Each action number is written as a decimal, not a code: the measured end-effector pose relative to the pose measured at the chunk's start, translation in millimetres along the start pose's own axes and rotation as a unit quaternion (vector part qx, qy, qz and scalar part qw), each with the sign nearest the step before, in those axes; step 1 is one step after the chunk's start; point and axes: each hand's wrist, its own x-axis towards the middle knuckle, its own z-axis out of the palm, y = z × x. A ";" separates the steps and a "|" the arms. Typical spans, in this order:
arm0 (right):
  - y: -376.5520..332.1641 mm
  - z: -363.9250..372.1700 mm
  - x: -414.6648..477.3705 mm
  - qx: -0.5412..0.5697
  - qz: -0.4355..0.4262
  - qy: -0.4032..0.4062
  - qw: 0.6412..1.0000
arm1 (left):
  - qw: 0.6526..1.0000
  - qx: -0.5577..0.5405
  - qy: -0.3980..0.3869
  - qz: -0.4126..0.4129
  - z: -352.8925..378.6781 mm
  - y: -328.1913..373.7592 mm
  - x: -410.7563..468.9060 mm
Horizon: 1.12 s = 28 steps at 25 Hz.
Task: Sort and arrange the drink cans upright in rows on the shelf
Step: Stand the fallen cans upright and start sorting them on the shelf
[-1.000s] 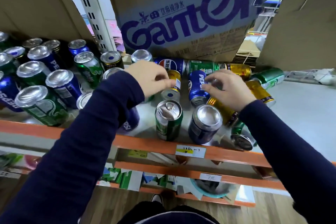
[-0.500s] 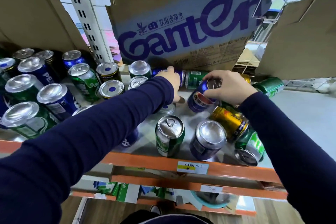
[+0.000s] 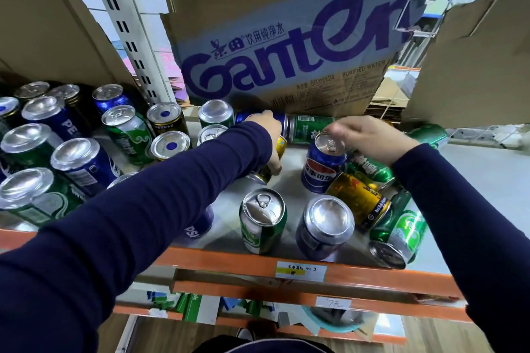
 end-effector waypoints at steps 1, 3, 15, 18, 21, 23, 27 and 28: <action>2.7 -3.9 3.8 0.021 0.006 0.034 0.999 | 1.000 -0.024 0.010 0.011 -3.5 -1.9 -5.2; 10.9 -9.6 17.5 -0.040 -0.008 0.103 0.994 | 0.994 -0.088 0.050 0.031 -6.3 -7.5 -15.4; 34.2 21.0 93.3 -0.308 0.013 0.004 0.951 | 0.990 0.009 -0.118 0.072 -8.4 -13.5 -21.8; 31.1 11.0 84.3 -0.257 0.017 -0.013 0.966 | 0.986 -0.056 -0.129 0.092 -25.9 -22.8 -16.3; 16.7 -13.8 72.5 -0.131 0.016 0.055 0.990 | 0.994 -0.066 0.007 0.082 -35.8 -40.1 6.3; 9.2 -22.2 70.6 -0.113 0.003 0.097 0.989 | 0.996 -0.025 0.059 0.065 -30.8 -45.5 28.9; 5.0 -7.8 68.5 -0.156 0.015 0.064 0.986 | 0.996 0.049 -0.013 0.078 -10.5 -36.9 65.6; 5.7 -4.2 67.9 -0.143 0.020 0.062 0.988 | 0.994 0.074 -0.013 0.077 -8.9 -34.2 70.4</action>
